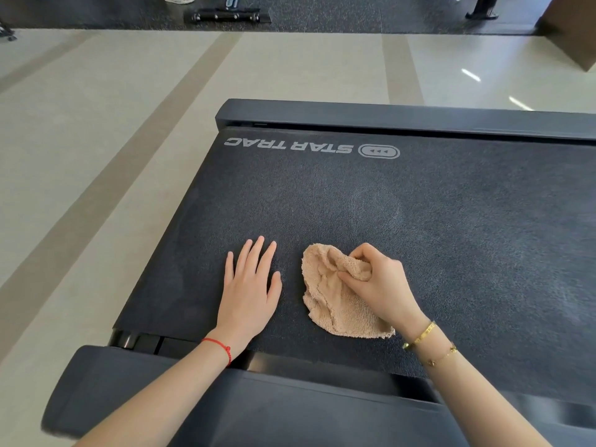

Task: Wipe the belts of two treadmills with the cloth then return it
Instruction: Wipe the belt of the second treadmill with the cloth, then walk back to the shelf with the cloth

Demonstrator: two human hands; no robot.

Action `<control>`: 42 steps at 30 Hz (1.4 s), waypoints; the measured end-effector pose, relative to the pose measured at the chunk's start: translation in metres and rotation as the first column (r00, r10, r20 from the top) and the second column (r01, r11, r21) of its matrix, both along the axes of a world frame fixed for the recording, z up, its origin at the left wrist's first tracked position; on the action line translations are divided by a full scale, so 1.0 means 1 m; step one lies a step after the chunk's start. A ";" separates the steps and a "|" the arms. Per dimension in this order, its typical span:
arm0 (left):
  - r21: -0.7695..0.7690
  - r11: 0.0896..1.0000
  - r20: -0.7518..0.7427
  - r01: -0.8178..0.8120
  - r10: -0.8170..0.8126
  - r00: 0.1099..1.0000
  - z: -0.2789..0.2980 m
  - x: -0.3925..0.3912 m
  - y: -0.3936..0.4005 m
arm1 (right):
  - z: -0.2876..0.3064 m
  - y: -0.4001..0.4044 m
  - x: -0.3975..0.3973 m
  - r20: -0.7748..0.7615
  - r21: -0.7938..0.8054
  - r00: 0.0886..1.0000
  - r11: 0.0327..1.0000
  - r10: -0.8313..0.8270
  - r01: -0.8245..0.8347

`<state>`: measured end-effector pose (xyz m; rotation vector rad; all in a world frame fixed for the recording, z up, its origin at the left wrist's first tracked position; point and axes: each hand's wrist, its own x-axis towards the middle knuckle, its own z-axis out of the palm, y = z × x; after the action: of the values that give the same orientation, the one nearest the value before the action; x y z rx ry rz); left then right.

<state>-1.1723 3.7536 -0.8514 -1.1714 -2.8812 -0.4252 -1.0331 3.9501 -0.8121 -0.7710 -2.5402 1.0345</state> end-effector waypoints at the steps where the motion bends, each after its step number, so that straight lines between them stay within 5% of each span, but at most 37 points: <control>1: 0.000 1.000 0.011 0.001 -0.001 1.000 0.001 0.000 0.000 | 0.003 -0.002 0.001 -0.016 -0.025 1.000 1.000 -0.002 0.001; 8: 0.032 0.999 0.099 0.014 -0.017 0.995 0.015 0.000 -0.005 | 0.026 -0.012 -0.007 -0.006 -0.337 0.999 0.941 0.039 -0.038; 17: 0.099 0.995 0.120 -0.011 -0.001 0.993 0.044 0.006 -0.052 | 0.037 -0.044 -0.038 0.071 -0.772 0.994 0.636 0.082 0.003; 27: 0.057 0.980 0.191 -0.188 0.174 0.966 0.184 0.019 -0.115 | 0.157 -0.086 -0.071 0.116 -0.792 0.985 0.610 0.124 0.017; 42: 0.028 0.805 0.298 -0.592 0.559 0.774 0.502 0.109 -0.218 | 0.458 -0.168 -0.052 0.187 -0.650 0.914 0.743 0.359 -0.159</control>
<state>-1.0628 3.5351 -0.3497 -0.1664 -3.1712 -0.7661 -1.0853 3.7826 -0.3538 -0.7767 -2.6028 2.0767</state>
